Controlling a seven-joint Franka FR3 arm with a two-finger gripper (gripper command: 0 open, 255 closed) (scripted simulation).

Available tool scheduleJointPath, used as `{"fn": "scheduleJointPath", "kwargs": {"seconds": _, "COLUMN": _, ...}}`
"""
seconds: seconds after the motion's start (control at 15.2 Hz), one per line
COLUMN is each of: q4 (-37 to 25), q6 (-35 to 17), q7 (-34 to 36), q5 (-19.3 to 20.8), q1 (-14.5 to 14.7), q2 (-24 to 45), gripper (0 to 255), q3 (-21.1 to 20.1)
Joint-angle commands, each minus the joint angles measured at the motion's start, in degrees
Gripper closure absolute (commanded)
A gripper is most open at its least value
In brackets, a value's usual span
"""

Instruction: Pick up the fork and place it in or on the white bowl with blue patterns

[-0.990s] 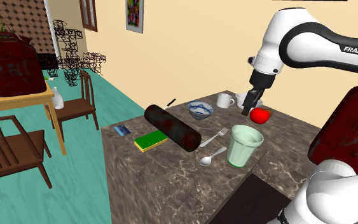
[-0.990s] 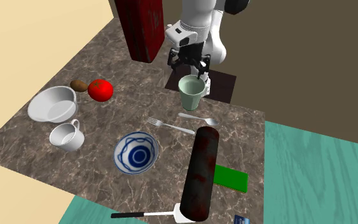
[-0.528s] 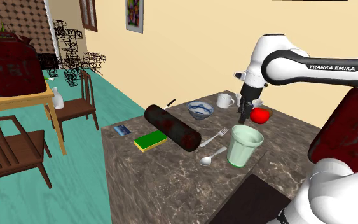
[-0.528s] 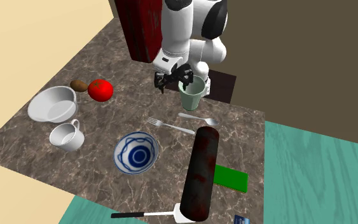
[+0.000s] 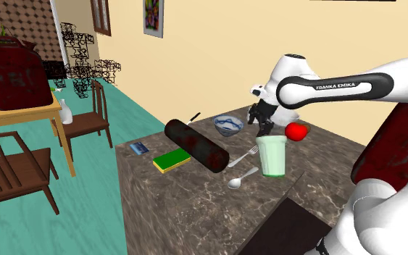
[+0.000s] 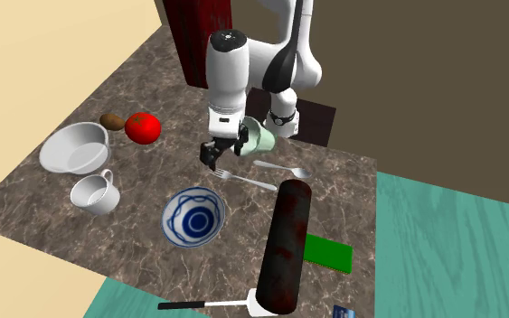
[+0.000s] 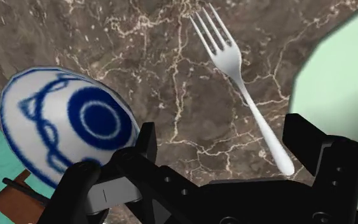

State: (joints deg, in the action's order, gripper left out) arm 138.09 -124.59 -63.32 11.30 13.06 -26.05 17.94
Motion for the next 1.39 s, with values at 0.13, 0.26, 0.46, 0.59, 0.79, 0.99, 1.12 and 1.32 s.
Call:
{"fn": "scheduleJointPath", "kwargs": {"seconds": 0.13, "q4": -0.71, "q6": 2.75, "q7": -16.30, "q5": -0.66, "q1": 3.38, "q2": 8.90, "gripper": 0, "q3": 4.58}}
{"fn": "scheduleJointPath", "kwargs": {"seconds": 0.26, "q4": 0.22, "q6": 1.06, "q7": -16.44, "q5": -0.75, "q1": 3.27, "q2": 9.67, "gripper": 0, "q3": 4.75}}
{"fn": "scheduleJointPath", "kwargs": {"seconds": 0.46, "q4": 1.53, "q6": -1.49, "q7": -16.64, "q5": -0.89, "q1": 3.27, "q2": 10.94, "gripper": 0, "q3": 5.15}}
{"fn": "scheduleJointPath", "kwargs": {"seconds": 0.59, "q4": 2.35, "q6": -3.20, "q7": -16.81, "q5": -1.03, "q1": 3.29, "q2": 11.86, "gripper": 0, "q3": 5.42}}
{"fn": "scheduleJointPath", "kwargs": {"seconds": 0.79, "q4": 2.57, "q6": -3.70, "q7": -16.86, "q5": -1.08, "q1": 3.29, "q2": 12.14, "gripper": 0, "q3": 5.49}}
{"fn": "scheduleJointPath", "kwargs": {"seconds": 0.99, "q4": 2.57, "q6": -3.70, "q7": -16.86, "q5": -1.08, "q1": 3.29, "q2": 12.14, "gripper": 0, "q3": 5.49}}
{"fn": "scheduleJointPath", "kwargs": {"seconds": 1.12, "q4": 2.57, "q6": -3.70, "q7": -16.86, "q5": -1.08, "q1": 3.29, "q2": 12.14, "gripper": 0, "q3": 5.49}}
{"fn": "scheduleJointPath", "kwargs": {"seconds": 1.32, "q4": 2.58, "q6": -3.70, "q7": -16.86, "q5": -1.07, "q1": 3.29, "q2": 12.13, "gripper": 255, "q3": 5.50}}
